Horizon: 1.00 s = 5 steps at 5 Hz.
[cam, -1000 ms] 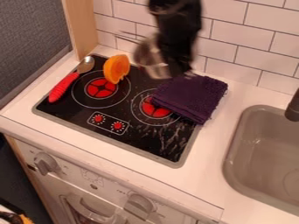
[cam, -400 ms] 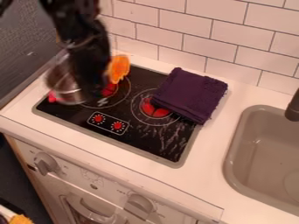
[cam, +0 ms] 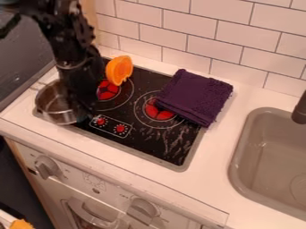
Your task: Move the silver pan on the bottom left corner of the burner
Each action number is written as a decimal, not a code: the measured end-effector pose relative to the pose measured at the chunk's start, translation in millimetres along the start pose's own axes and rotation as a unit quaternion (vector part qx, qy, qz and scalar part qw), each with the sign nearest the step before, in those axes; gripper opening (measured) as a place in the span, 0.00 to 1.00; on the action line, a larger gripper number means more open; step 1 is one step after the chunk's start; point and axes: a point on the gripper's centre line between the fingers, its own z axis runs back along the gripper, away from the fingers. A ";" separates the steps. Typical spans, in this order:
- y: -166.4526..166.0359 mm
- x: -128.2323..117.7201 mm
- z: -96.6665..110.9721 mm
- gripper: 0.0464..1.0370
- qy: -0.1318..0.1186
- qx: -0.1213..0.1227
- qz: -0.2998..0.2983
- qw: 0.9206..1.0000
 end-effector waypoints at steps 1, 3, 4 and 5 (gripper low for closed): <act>-10.2 1.8 -7.1 0.03 0.008 0.000 -0.013 1.000; -23.2 -3.1 -18.4 0.24 0.039 -0.002 -0.009 0.999; -18.8 -6.2 -17.4 0.53 0.040 -0.018 0.048 0.998; -11.3 -18.5 -11.6 0.84 0.011 -0.083 0.168 0.982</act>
